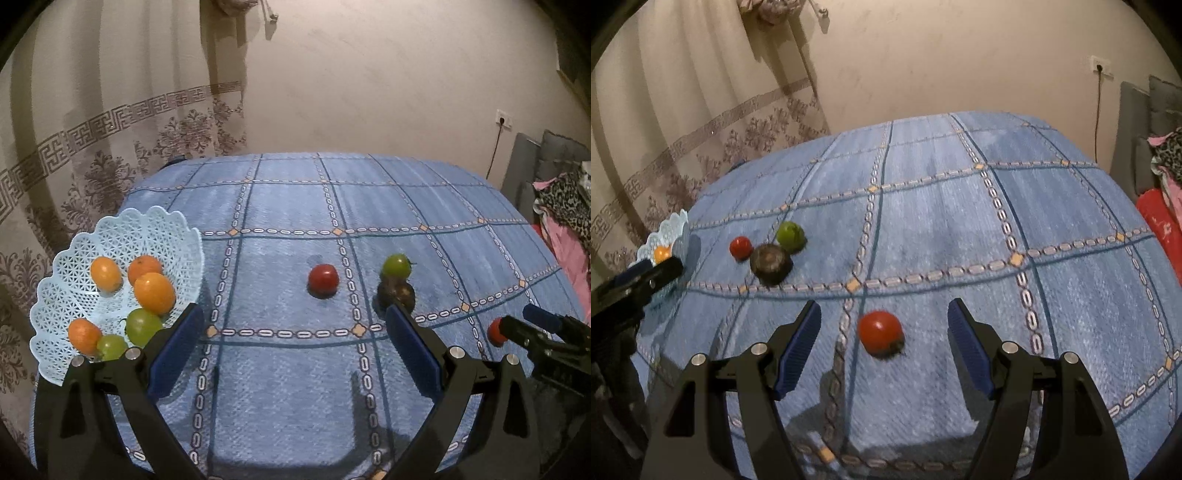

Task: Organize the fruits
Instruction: 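Grasp a red tomato with the right tool while the left tool grasps the dark brown fruit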

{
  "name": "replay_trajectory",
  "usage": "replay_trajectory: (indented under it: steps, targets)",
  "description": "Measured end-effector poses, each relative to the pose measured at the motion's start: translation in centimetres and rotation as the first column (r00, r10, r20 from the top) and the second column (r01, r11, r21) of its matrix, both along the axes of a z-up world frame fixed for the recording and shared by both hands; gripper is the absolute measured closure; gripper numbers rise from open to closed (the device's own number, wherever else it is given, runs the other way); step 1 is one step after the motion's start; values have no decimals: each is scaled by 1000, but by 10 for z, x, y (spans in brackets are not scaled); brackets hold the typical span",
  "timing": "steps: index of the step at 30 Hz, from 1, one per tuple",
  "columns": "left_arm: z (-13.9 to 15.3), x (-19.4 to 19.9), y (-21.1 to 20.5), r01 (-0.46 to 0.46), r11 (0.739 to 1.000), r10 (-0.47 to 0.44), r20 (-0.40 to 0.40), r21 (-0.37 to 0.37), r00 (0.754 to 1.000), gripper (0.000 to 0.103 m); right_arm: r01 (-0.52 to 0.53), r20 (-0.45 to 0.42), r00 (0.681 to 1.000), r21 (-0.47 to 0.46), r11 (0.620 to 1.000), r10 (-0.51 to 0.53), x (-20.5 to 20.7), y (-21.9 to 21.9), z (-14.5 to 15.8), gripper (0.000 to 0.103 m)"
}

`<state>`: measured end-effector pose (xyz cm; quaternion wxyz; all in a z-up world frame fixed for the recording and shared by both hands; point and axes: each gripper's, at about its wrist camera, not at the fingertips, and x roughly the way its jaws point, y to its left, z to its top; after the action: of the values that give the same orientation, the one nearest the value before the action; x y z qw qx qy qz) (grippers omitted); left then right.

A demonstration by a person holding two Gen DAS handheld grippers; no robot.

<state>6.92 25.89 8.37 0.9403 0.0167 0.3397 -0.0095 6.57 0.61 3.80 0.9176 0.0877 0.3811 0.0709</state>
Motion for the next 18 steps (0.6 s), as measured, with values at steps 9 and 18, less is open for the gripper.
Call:
replay_trajectory:
  steps: [9, 18]
  targets:
    - [-9, 8, -15, 26, 1000, -26, -30, 7, 999, 3, -46, -39, 998, -11, 999, 46, 5, 0, -10, 48]
    - [-18, 19, -27, 61, 998, -60, -61, 16, 996, 3, -73, -54, 996, -51, 996, 70, 10, 10, -16, 72]
